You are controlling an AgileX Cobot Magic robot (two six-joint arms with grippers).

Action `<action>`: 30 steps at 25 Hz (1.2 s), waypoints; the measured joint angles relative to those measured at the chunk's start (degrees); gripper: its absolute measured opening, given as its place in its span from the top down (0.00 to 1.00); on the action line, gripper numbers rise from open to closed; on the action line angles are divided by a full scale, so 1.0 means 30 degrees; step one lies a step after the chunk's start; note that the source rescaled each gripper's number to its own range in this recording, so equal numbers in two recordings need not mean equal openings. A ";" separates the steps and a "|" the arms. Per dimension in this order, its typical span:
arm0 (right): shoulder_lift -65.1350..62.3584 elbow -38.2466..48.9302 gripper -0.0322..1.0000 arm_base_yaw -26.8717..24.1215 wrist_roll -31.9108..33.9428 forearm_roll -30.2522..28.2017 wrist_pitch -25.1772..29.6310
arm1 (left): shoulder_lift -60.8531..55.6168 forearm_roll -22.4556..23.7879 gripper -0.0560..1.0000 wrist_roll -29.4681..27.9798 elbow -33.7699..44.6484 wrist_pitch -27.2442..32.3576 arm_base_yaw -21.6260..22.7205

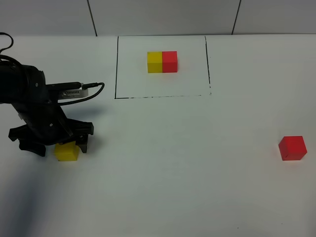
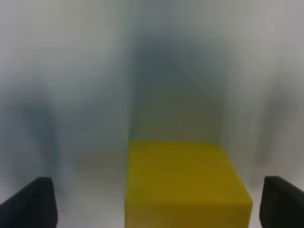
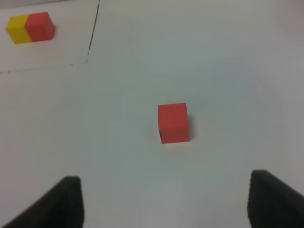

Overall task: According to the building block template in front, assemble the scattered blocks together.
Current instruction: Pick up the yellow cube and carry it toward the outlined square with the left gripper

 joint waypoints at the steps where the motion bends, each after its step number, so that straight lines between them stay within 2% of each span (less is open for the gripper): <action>1: 0.0000 0.0000 0.51 0.0000 0.0000 0.0000 0.0000 | 0.0114 0.0000 0.21 0.0000 0.0000 -0.0051 0.0001; 4: 0.0000 0.0000 0.51 0.0000 0.0000 0.0000 0.0000 | 0.0261 0.0042 0.30 0.0000 0.0000 -0.0282 -0.0199; 6: 0.0000 0.0000 0.51 0.0000 0.0000 0.0000 0.0000 | 0.0285 0.0044 0.40 0.0000 -0.0018 -0.0512 -0.0482; 9: 0.0000 0.0000 0.51 0.0000 0.0000 0.0000 0.0000 | 0.0300 0.0044 0.65 0.0000 -0.0032 -0.0572 -0.0849; 11: 0.0000 0.0000 0.51 0.0000 0.0000 0.0000 0.0000 | 0.0300 0.0044 0.92 -0.0058 -0.0032 -0.0572 -0.0924; 12: 0.0000 0.0000 0.51 0.0000 0.0000 0.0000 0.0000 | 0.0300 0.0044 0.95 -0.0082 -0.0032 -0.0530 -0.0938; 15: 0.0000 0.0000 0.51 0.0000 0.0000 0.0000 0.0000 | 0.0300 0.0044 0.95 -0.0041 -0.0266 -0.0117 -0.0938; 18: 0.0000 0.0000 0.51 0.0000 0.0000 0.0000 0.0000 | 0.0320 0.0061 0.95 0.1083 -0.1464 0.1071 -0.0943; 23: 0.0000 0.0000 0.51 0.0000 0.0000 0.0000 0.0000 | 0.0730 0.0995 0.95 0.5839 -0.5443 0.4026 -0.1534; 27: 0.0000 0.0000 0.51 0.0000 0.0000 0.0000 0.0000 | 0.2773 0.1601 0.95 0.8809 -0.9555 0.7270 -0.2478; 30: 0.0000 0.0000 0.51 0.0000 0.0000 0.0000 0.0000 | 0.4569 0.1656 0.95 1.1508 -1.2263 0.8867 -0.3311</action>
